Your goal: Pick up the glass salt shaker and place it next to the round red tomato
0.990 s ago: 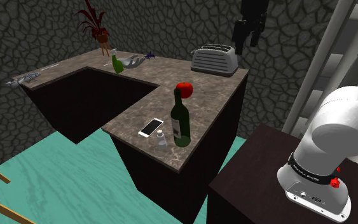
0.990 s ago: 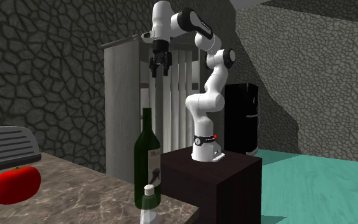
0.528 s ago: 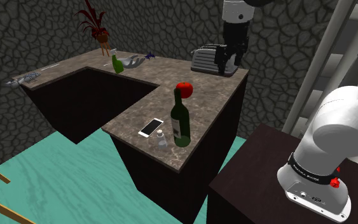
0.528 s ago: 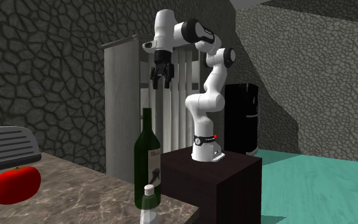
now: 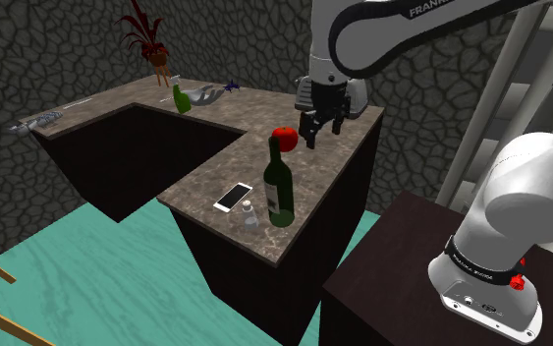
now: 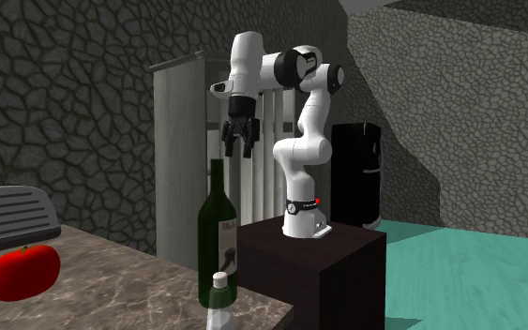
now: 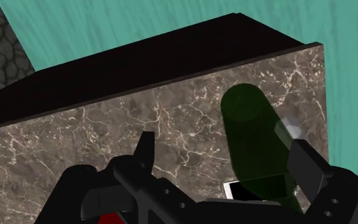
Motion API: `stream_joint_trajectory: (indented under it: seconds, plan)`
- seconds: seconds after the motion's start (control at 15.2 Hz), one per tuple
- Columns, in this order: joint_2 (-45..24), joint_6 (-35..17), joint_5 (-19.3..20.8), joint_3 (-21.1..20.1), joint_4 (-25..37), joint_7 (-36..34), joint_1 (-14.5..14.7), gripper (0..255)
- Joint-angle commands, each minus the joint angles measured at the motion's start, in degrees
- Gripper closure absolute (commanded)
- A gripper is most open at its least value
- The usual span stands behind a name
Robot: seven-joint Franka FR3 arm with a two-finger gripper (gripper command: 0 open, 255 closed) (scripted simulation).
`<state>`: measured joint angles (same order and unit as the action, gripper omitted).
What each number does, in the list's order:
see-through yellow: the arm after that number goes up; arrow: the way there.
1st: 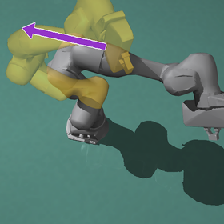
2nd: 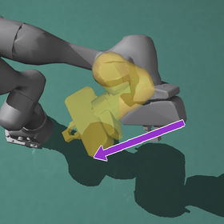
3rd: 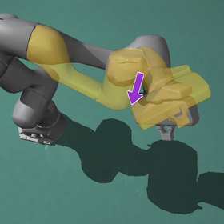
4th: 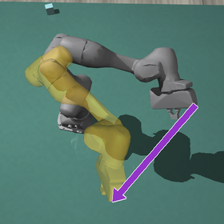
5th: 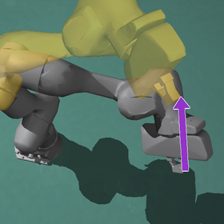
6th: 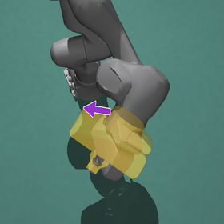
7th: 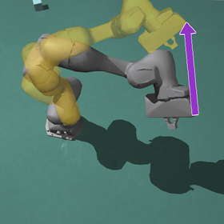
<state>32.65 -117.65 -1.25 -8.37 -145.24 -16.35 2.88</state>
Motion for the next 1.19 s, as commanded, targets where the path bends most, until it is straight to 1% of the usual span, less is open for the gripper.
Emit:
stream_joint_trajectory:
  seconds: [0.0,0.33,0.59,0.73,0.92,1.12]
  plan:
    - [-3.0,-4.0,-0.3,-1.9,-0.4,-2.5,0.3,0]
    - [-12.4,-14.0,1.0,-6.2,0.1,-8.6,0.1,0]
    - [-21.0,-21.0,4.5,-9.6,2.3,-14.9,-0.7,0]
    - [-25.7,-24.1,7.4,-11.1,3.9,-18.7,-1.2,0]
    - [-33.0,-27.8,13.4,-12.6,7.2,-25.4,-1.5,0]
    - [-40.3,-30.3,20.3,-12.5,11.4,-32.5,-0.5,0]
